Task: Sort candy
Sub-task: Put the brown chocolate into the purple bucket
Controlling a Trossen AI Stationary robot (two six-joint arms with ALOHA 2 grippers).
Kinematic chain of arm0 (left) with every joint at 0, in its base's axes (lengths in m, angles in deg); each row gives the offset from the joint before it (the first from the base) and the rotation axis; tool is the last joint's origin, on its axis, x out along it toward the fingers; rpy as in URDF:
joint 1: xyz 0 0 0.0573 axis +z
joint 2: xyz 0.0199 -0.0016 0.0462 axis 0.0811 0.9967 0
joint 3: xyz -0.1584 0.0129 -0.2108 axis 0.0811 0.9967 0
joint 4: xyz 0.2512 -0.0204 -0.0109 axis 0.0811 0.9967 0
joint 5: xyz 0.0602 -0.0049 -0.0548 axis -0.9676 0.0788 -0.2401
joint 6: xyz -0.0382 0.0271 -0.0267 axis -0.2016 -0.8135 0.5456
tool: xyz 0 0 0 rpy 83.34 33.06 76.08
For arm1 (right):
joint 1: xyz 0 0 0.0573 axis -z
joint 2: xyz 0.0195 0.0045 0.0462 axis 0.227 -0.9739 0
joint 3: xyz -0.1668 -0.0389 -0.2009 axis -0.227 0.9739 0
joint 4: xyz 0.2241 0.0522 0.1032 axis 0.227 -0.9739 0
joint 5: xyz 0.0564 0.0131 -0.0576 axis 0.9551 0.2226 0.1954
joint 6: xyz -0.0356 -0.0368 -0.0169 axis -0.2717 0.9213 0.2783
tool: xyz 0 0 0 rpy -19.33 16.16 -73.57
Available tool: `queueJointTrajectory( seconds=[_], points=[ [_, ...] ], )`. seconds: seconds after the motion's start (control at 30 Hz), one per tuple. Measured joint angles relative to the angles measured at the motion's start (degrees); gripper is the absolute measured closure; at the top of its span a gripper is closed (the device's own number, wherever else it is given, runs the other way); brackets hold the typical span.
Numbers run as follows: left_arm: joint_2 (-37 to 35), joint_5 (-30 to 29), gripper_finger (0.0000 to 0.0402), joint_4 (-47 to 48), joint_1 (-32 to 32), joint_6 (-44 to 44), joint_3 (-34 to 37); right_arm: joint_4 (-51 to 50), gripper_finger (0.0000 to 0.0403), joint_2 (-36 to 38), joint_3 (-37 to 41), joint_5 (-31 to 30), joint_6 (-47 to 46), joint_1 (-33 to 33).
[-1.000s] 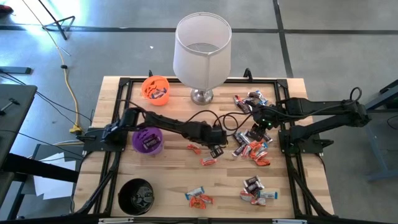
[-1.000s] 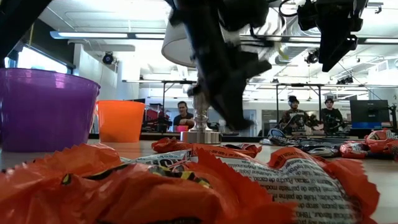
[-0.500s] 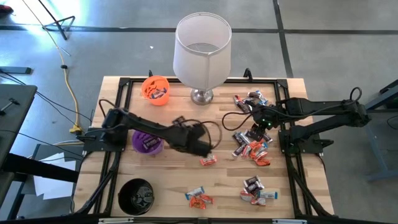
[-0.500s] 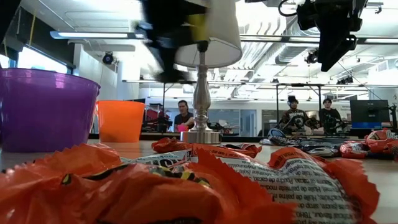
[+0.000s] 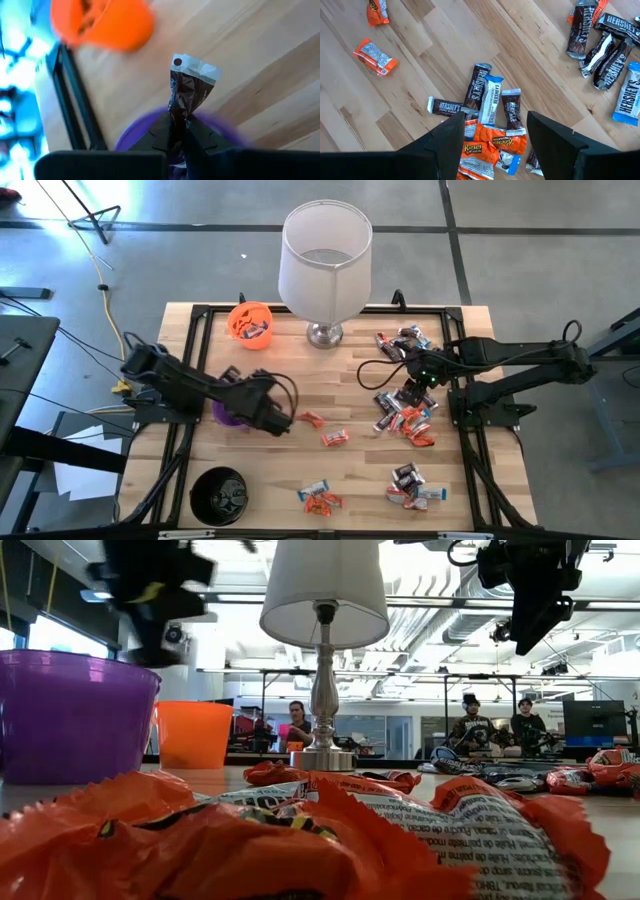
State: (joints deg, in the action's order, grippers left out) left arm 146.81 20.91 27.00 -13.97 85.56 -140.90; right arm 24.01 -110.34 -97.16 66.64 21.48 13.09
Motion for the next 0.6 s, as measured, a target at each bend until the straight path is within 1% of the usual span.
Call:
queueJointTrajectory(
  seconds=[0.1, 0.17, 0.27, 0.43, 0.6],
  points=[
    [-4.28, 3.58, 0.0387, -1.13, -0.09, 2.32, 4.88, 0.00, 0.0192, 0.00, 0.00, 0.02, -0.01, 0.02],
    [-7.18, 4.72, 0.0386, -2.16, -0.09, 2.77, 6.99, 0.04, 0.0192, 0.00, 0.01, 0.02, -0.02, 0.01],
    [-11.00, 6.35, 0.0373, -4.37, -0.07, 3.77, 8.90, 0.04, 0.0192, 0.00, 0.00, 0.02, 0.00, 0.01],
    [-15.51, 7.80, 0.0331, -8.24, -0.07, 3.87, 10.86, 0.07, 0.0192, 0.00, 0.00, 0.00, -0.02, 0.00],
    [-16.03, 8.90, 0.0287, -11.50, -0.07, 2.79, 10.86, 0.07, 0.0192, 0.00, 0.00, 0.02, 0.00, 0.00]
  ],
)
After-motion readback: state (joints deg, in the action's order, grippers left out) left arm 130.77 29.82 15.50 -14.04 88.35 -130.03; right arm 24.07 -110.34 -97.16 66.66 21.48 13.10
